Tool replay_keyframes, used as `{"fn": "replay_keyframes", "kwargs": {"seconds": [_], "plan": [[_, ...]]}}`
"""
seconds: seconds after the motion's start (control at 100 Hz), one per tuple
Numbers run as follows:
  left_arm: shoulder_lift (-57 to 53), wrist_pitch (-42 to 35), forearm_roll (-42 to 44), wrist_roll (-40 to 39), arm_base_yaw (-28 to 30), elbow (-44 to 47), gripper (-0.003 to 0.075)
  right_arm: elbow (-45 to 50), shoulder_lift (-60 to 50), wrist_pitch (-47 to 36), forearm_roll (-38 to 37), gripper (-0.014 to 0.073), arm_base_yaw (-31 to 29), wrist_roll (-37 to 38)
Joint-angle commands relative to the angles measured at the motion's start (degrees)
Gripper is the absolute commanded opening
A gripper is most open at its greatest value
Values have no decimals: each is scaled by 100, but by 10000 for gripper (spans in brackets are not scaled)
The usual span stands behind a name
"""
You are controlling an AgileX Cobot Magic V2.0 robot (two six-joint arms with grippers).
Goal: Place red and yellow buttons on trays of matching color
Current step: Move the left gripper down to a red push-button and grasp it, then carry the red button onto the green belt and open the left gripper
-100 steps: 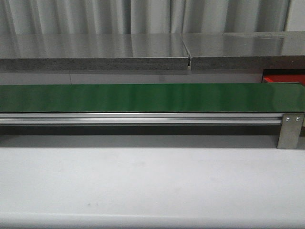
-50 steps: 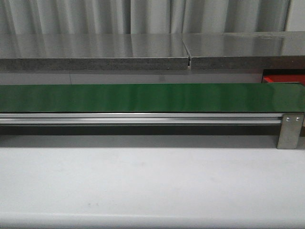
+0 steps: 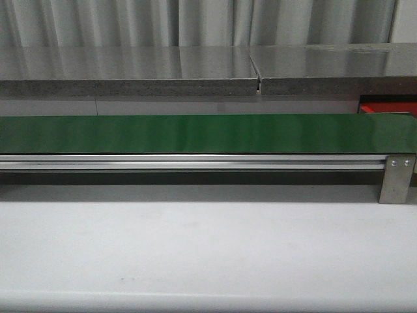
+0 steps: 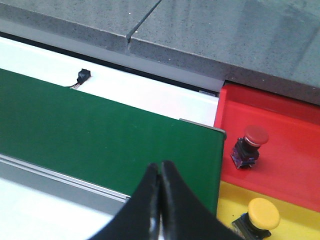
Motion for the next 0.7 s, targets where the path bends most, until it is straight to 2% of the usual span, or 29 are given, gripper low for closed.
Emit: {"fn": "replay_keyframes", "kwargs": {"seconds": [0.0, 0.35, 0.69], "plan": [[-577, -12, -124, 57, -52, -172, -20, -150, -71, -173, 151, -68, 0, -23], [-1830, -77, -128, 521, -732, -172, -20, -150, -71, -173, 151, -68, 0, -23], [-1499, -72, -134, 627, -1420, -283, -20, -150, -71, -173, 151, -68, 0, -23]]}}
